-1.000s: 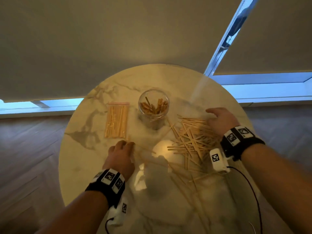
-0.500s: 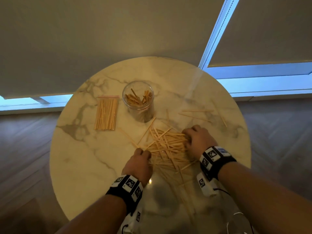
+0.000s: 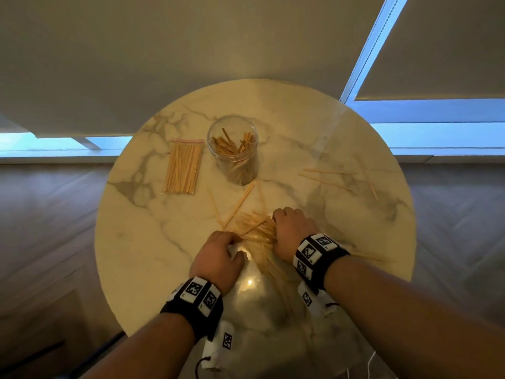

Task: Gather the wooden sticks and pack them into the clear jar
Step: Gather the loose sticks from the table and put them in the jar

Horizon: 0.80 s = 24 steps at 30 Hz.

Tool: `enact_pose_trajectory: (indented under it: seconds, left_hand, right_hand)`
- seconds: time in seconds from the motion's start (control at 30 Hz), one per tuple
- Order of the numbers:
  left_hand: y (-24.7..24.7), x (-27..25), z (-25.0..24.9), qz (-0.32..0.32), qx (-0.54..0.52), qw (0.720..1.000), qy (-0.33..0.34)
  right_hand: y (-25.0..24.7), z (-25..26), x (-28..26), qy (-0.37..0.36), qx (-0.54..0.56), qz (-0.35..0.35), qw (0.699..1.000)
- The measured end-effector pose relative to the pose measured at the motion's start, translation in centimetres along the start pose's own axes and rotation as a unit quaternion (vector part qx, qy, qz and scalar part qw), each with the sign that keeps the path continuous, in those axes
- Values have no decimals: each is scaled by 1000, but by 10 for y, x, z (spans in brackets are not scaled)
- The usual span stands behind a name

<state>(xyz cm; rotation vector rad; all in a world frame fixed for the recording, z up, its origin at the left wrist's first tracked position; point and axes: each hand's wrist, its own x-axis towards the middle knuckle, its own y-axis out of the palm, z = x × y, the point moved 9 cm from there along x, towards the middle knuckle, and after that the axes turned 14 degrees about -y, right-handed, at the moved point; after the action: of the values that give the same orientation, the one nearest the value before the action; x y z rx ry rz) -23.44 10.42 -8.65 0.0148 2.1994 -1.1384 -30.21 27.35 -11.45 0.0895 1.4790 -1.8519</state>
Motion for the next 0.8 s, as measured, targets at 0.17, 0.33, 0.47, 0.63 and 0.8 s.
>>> enact_pose_trajectory:
  seconds: [0.17,0.33,0.47,0.63,0.8]
  left_hand:
    - [-11,1,17,-25,-54,998,-33]
    - [-13,7,36,-17,-101,992,-69]
    - [-15,7,45,-18,-140,986,-91]
    - [-30,6,42,-31,-196,977,-85]
    - [-47,8,29,-44,-243,966,-78]
  right_hand:
    - [3,2,3,-10,11,-7,1000]
    - [-13,4,-2,-38,24,-33,998]
    - [-43,16,-11,-86,59,-110,988]
    - [-68,29,-13,-121,137,-194,964]
    - [-69,37,3,-153,91,-161,971]
